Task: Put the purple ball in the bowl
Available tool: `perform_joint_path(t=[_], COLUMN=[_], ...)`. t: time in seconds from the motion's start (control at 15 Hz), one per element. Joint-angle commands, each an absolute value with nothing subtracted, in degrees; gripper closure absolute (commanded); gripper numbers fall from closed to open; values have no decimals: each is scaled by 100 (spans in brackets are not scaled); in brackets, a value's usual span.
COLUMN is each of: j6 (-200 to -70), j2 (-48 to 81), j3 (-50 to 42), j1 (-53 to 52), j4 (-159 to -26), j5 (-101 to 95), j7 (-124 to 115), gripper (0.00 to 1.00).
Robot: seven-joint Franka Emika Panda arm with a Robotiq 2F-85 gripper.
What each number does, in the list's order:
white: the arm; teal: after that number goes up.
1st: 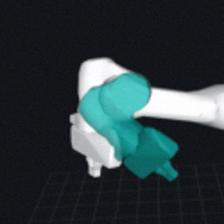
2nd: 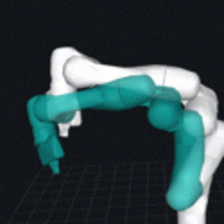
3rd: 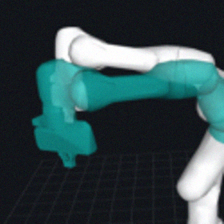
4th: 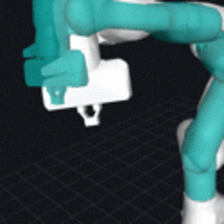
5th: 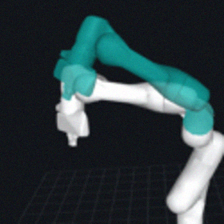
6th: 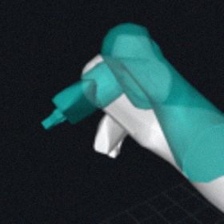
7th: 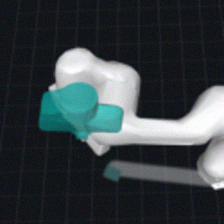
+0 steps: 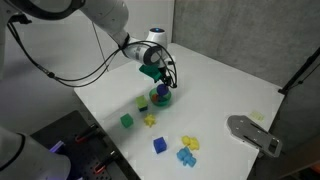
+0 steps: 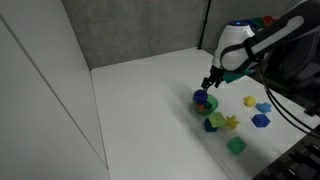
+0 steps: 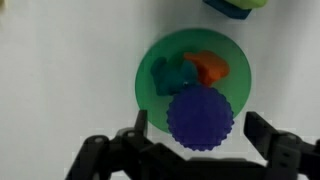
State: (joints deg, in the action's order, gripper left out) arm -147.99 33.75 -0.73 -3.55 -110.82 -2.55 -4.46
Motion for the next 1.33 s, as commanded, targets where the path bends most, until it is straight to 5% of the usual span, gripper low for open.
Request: perform_joint_path(t=[0.0, 1.27], j6=[-14632, -11632], j2=[3176, 265], j3=[-163, -189], j1=[-389, 248], j4=[-11202, -11823], j5=[-331, -53], j7=[-488, 166], gripper=[0, 0])
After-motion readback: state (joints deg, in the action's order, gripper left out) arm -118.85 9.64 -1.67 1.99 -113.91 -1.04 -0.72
